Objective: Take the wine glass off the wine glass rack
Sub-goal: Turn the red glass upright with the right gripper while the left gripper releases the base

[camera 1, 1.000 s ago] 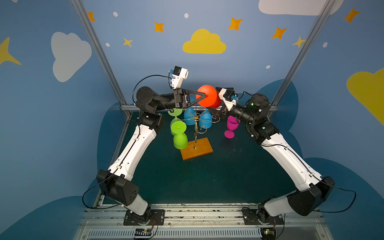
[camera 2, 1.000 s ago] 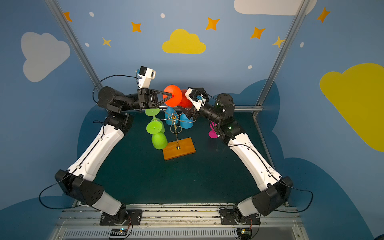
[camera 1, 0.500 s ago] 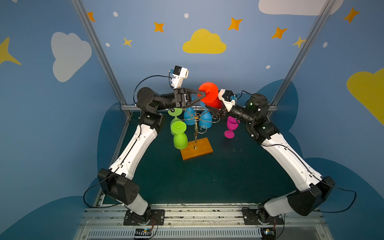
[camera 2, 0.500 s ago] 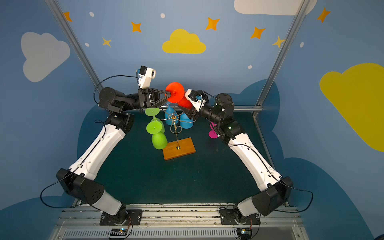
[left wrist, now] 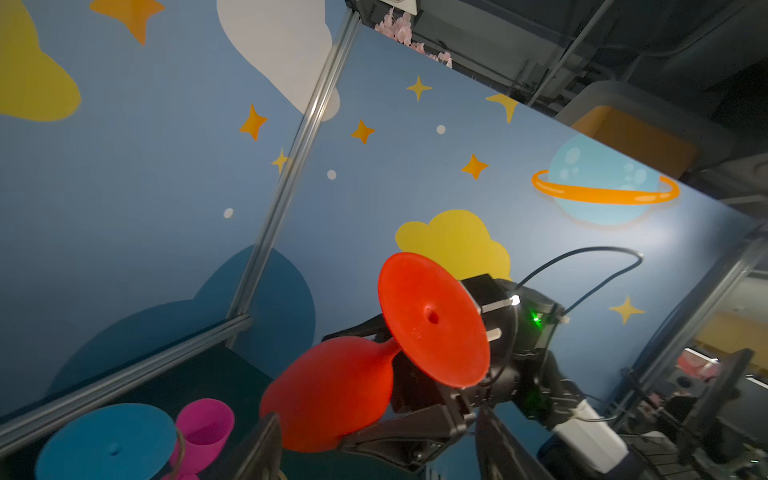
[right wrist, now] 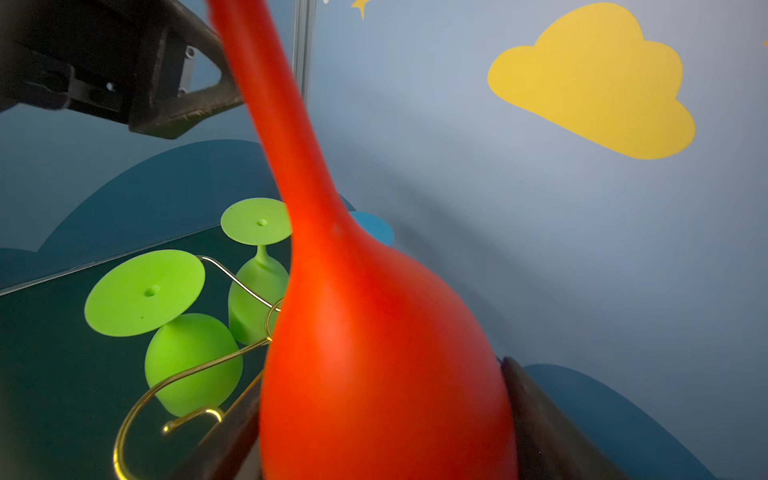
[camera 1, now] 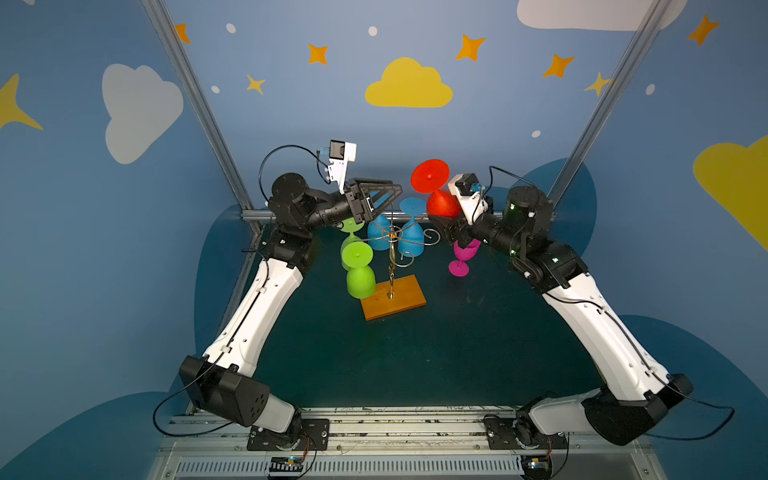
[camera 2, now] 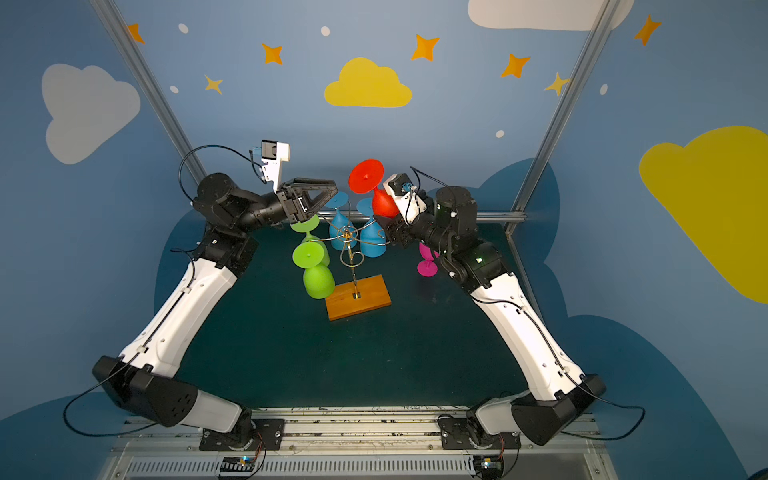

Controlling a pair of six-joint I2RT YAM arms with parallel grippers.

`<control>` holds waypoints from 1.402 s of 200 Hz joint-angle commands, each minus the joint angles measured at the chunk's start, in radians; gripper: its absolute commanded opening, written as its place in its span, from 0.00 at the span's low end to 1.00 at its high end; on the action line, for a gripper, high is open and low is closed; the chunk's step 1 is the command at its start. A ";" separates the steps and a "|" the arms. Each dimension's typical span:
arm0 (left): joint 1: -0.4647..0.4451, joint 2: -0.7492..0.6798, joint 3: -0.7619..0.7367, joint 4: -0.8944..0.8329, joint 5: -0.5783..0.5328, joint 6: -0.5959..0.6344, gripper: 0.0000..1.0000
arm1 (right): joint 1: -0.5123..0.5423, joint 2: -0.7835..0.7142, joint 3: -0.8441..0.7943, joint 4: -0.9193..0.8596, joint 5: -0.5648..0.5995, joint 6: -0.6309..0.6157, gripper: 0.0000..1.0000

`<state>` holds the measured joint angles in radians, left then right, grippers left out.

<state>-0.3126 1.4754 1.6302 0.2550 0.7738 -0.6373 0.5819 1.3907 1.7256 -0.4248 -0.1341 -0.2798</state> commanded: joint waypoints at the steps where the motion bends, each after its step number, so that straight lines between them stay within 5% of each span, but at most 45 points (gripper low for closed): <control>1: -0.031 -0.033 -0.049 -0.016 -0.193 0.429 0.72 | 0.023 -0.022 0.082 -0.225 0.124 0.055 0.35; 64: -0.089 -0.032 -0.137 0.191 -0.264 0.825 0.67 | 0.059 -0.010 0.205 -0.460 0.178 0.103 0.31; 151: -0.131 -0.025 -0.184 0.251 -0.146 0.995 0.62 | 0.101 0.077 0.311 -0.552 0.176 0.128 0.27; 207: -0.149 -0.028 -0.191 0.247 -0.171 1.058 0.60 | 0.131 0.134 0.370 -0.598 0.172 0.135 0.25; 280: -0.157 -0.029 -0.194 0.236 -0.180 1.087 0.38 | 0.144 0.149 0.371 -0.611 0.162 0.155 0.24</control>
<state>-0.4644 1.4475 1.4433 0.4835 0.6022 0.4320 0.7174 1.5352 2.0686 -1.0252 0.0364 -0.1459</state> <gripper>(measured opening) 0.426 0.735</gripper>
